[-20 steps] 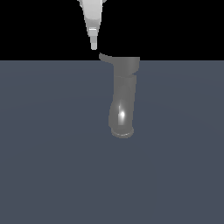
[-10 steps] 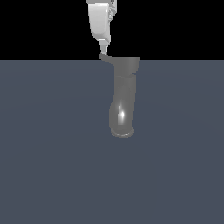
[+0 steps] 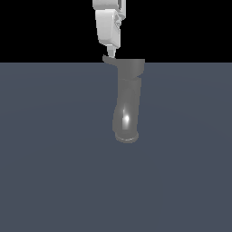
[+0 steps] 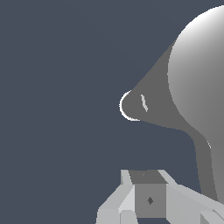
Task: Turn on the faucet by rotating a designated handle.
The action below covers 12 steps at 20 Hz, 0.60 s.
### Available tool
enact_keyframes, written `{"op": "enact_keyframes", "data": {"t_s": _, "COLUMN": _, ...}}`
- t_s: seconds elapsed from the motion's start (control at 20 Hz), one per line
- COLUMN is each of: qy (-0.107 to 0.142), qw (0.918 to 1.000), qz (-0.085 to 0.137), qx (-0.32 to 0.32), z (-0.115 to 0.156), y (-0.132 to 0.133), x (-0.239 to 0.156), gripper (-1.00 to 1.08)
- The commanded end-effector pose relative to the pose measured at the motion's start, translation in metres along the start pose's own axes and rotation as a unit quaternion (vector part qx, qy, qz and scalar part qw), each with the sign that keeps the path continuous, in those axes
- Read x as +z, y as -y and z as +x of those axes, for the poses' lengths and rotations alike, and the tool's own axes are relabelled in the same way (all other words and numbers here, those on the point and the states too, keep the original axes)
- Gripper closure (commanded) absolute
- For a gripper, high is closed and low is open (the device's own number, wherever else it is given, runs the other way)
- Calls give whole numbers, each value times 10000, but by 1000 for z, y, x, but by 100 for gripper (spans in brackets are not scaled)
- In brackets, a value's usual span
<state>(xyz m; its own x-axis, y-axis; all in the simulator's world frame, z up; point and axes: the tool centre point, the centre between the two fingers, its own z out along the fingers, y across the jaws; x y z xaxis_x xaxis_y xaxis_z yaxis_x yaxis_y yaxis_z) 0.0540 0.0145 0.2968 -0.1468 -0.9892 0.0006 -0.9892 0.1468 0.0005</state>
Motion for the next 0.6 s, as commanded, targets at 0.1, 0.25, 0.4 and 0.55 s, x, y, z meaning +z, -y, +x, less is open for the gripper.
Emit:
{"op": "enact_keyframes", "data": {"t_s": 0.1, "qy": 3, "qw": 10000, "qz": 2, "qx": 1, "z": 0, "y": 0, "x": 0, "gripper": 108}}
{"op": "enact_keyframes", "data": {"t_s": 0.25, "qy": 3, "qw": 10000, "qz": 2, "qx": 1, "z": 0, "y": 0, "x": 0, "gripper": 108}}
{"op": "enact_keyframes", "data": {"t_s": 0.4, "qy": 3, "qw": 10000, "qz": 2, "qx": 1, "z": -3, "y": -9, "x": 0, "gripper": 108}}
{"op": "enact_keyframes", "data": {"t_s": 0.55, "qy": 3, "qw": 10000, "qz": 2, "qx": 1, "z": -5, "y": -18, "x": 0, "gripper": 108}}
